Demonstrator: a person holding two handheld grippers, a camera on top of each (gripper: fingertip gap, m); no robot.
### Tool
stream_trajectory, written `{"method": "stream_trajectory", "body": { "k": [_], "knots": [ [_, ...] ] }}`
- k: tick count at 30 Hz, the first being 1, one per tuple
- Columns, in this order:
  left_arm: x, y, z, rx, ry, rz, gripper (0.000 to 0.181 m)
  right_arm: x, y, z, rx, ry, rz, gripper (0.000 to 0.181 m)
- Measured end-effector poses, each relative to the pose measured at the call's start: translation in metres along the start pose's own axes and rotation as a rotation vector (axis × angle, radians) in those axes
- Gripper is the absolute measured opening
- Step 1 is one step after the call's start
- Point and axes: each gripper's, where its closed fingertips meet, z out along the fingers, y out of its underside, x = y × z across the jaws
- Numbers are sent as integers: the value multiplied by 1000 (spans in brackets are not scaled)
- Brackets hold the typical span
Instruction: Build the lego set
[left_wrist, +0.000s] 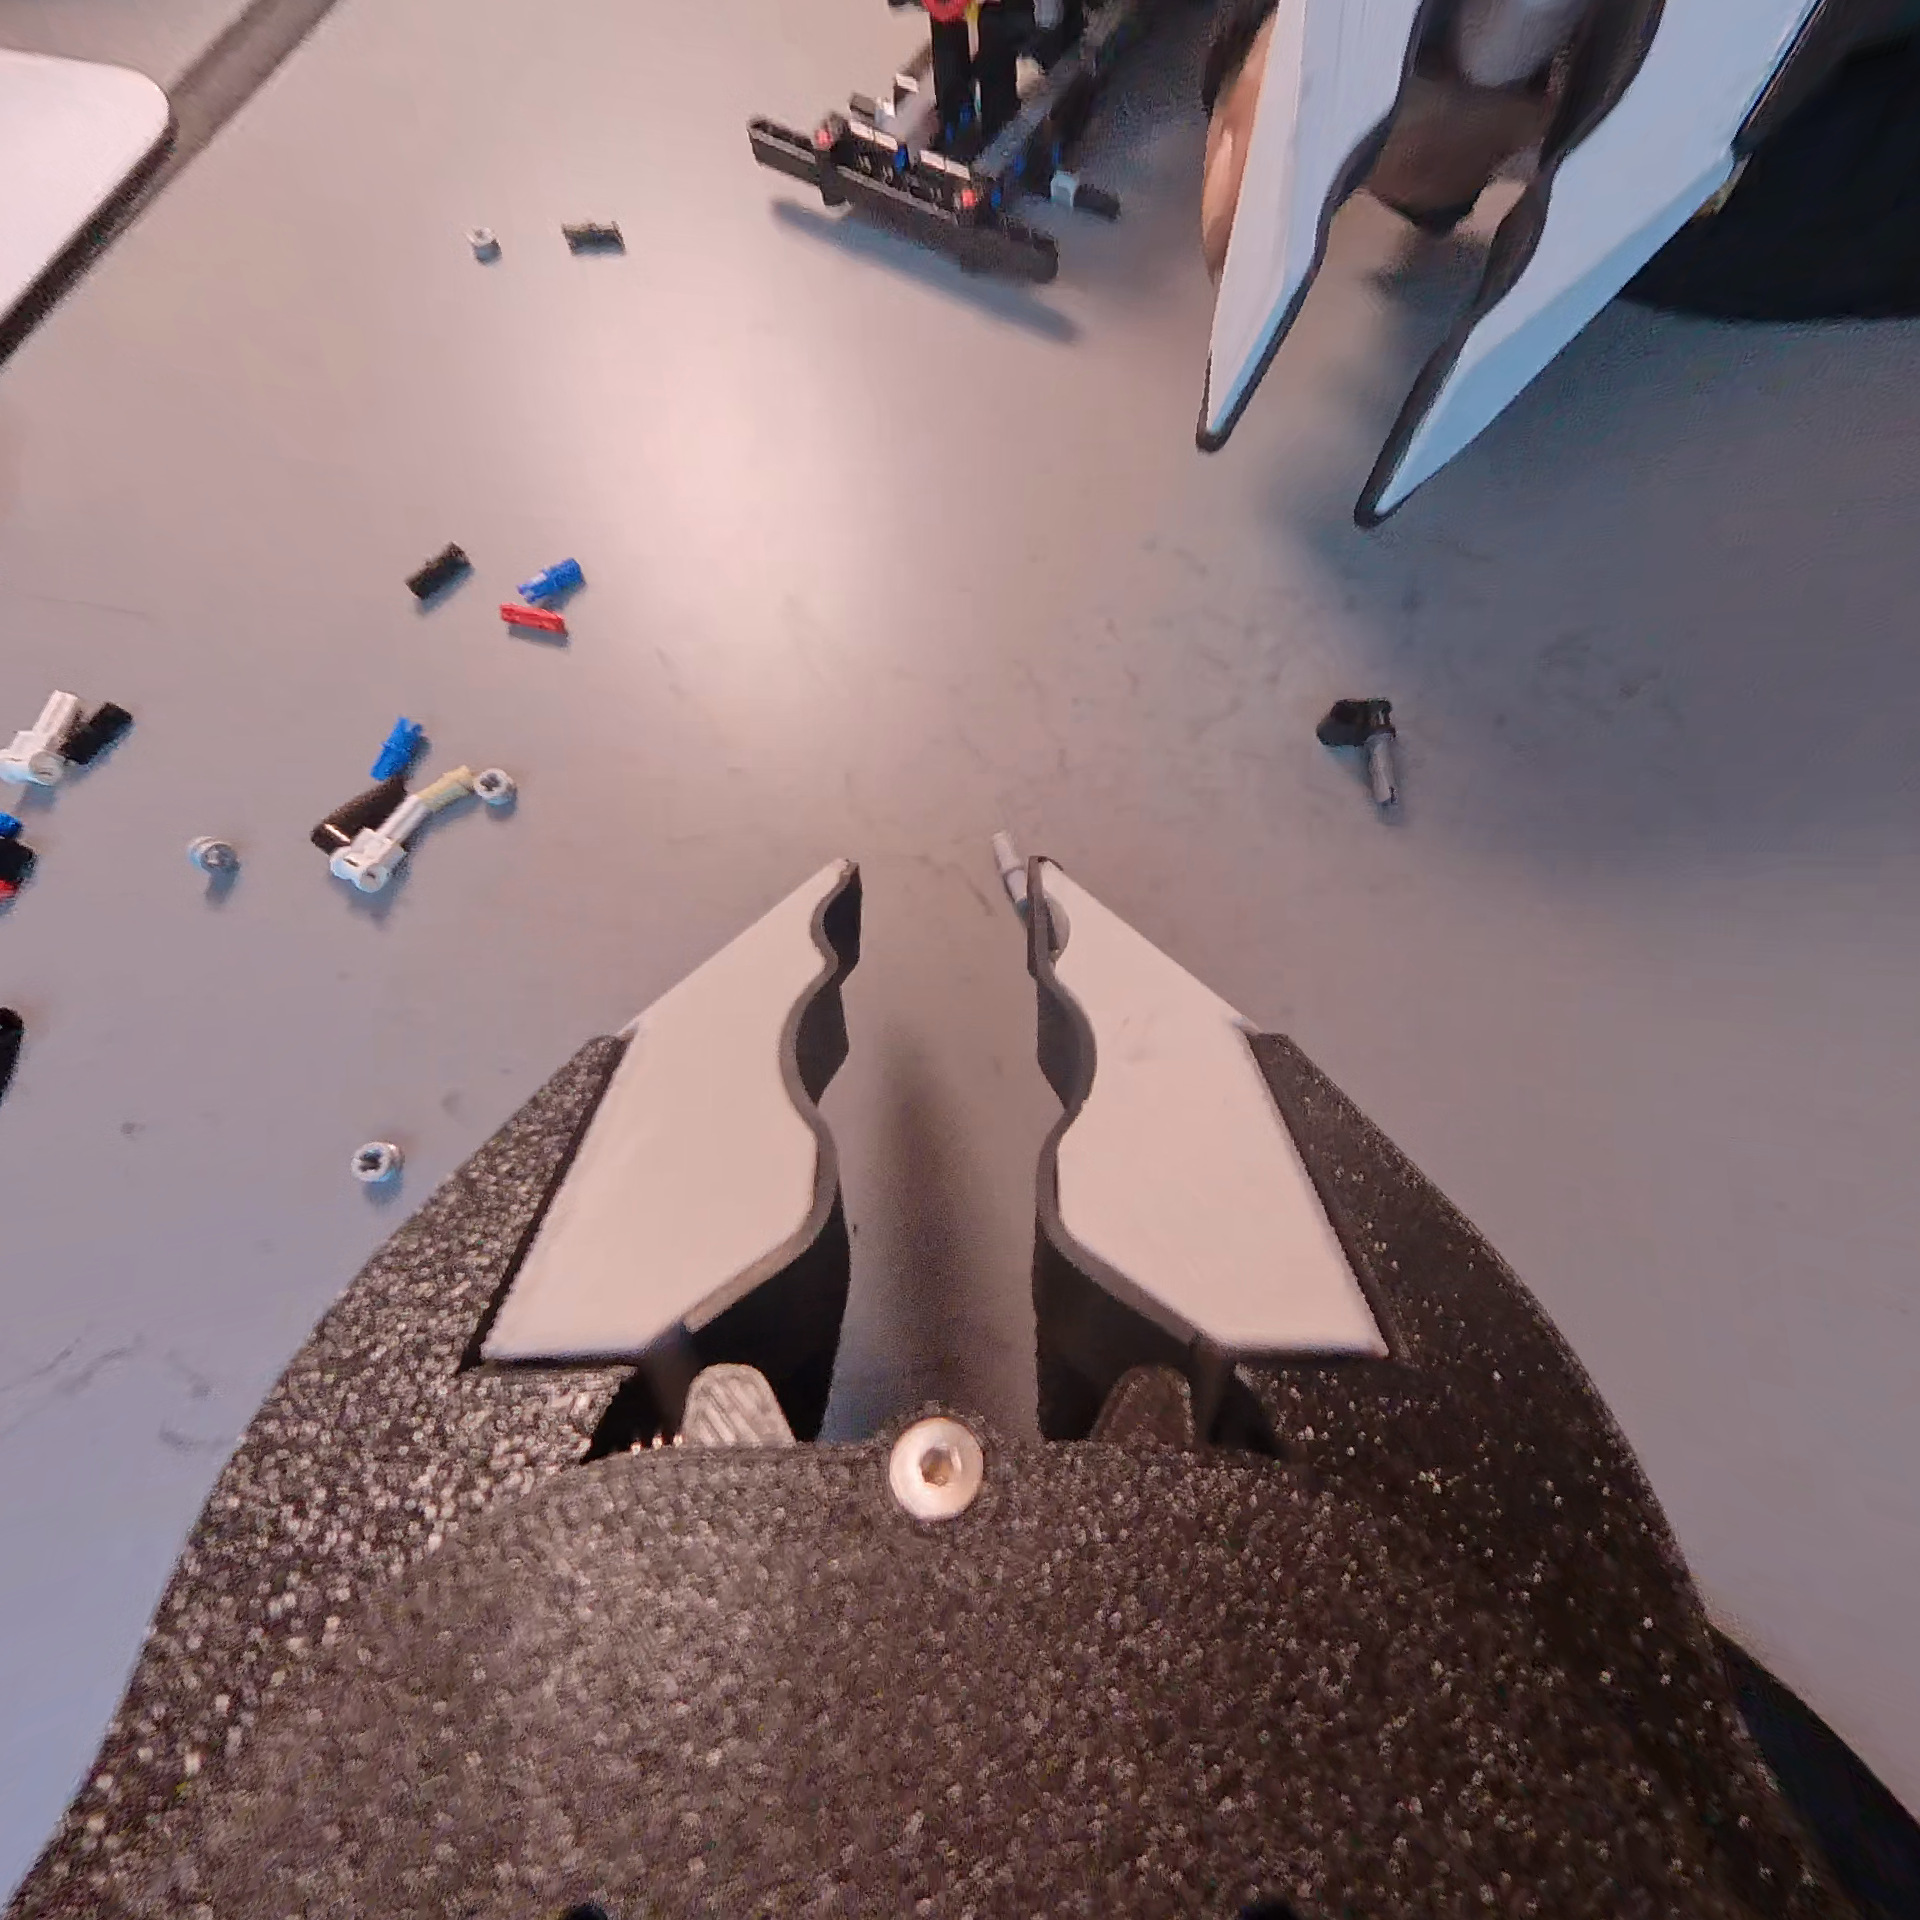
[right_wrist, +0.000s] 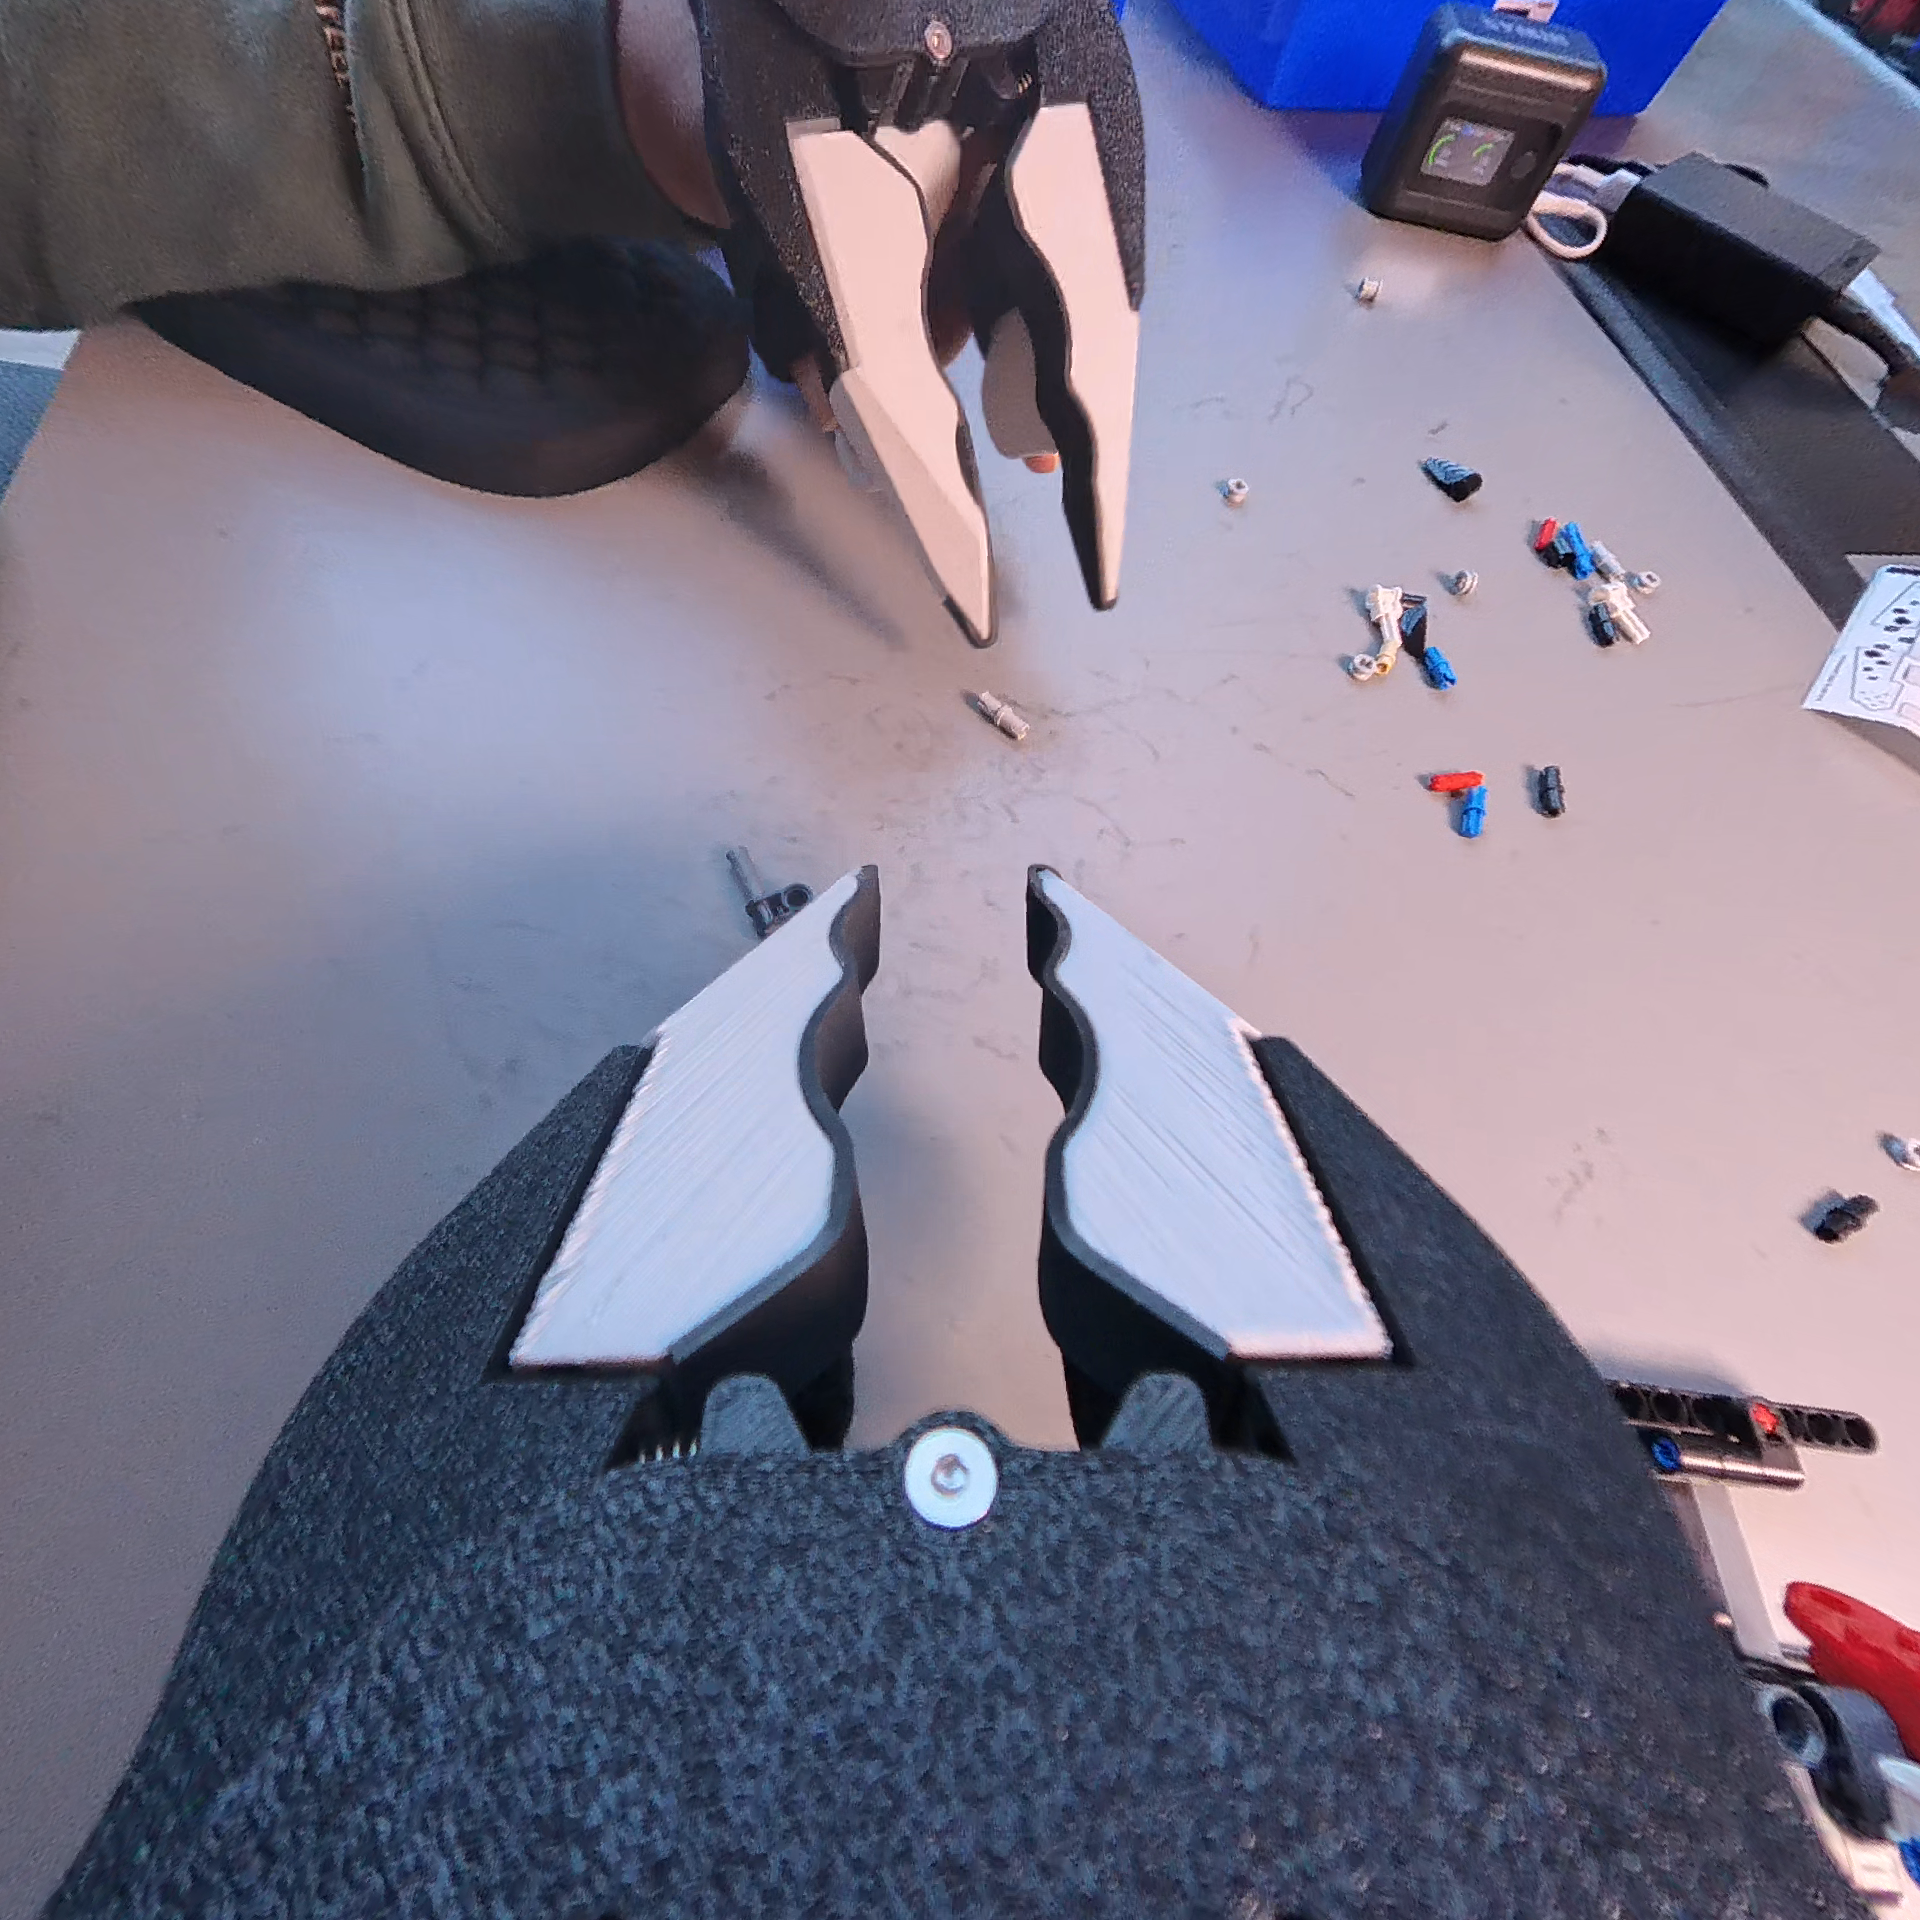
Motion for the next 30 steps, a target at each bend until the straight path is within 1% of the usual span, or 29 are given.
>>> {"method": "stream_trajectory", "body": {
  "k": [2,4,8,13,20,23,26,28,30],
  "knots": [
    [4,11,6,-64,12,21,29,-1,4,1,-17,-5,-8,27],
    [9,15,12,-97,28,35,26,-7,9,3,-46,-33,-20,27],
    [15,14,14,-92,56,37,14,-25,20,7,-114,-105,-54,25],
    [16,13,16,-96,59,36,5,-36,27,15,-174,-135,-81,25],
    [22,8,20,-90,69,55,4,-40,24,23,-200,-125,-74,20],
    [28,-2,19,-39,89,61,4,-46,21,27,-206,-130,-86,19],
    [45,-28,11,111,166,67,4,-50,13,27,-170,-135,-91,22],
    [56,-48,2,222,226,58,4,-38,1,20,-95,-98,-58,21],
    [65,-61,-6,302,263,61,4,-24,-18,7,29,-52,-35,21]
  ]
}}
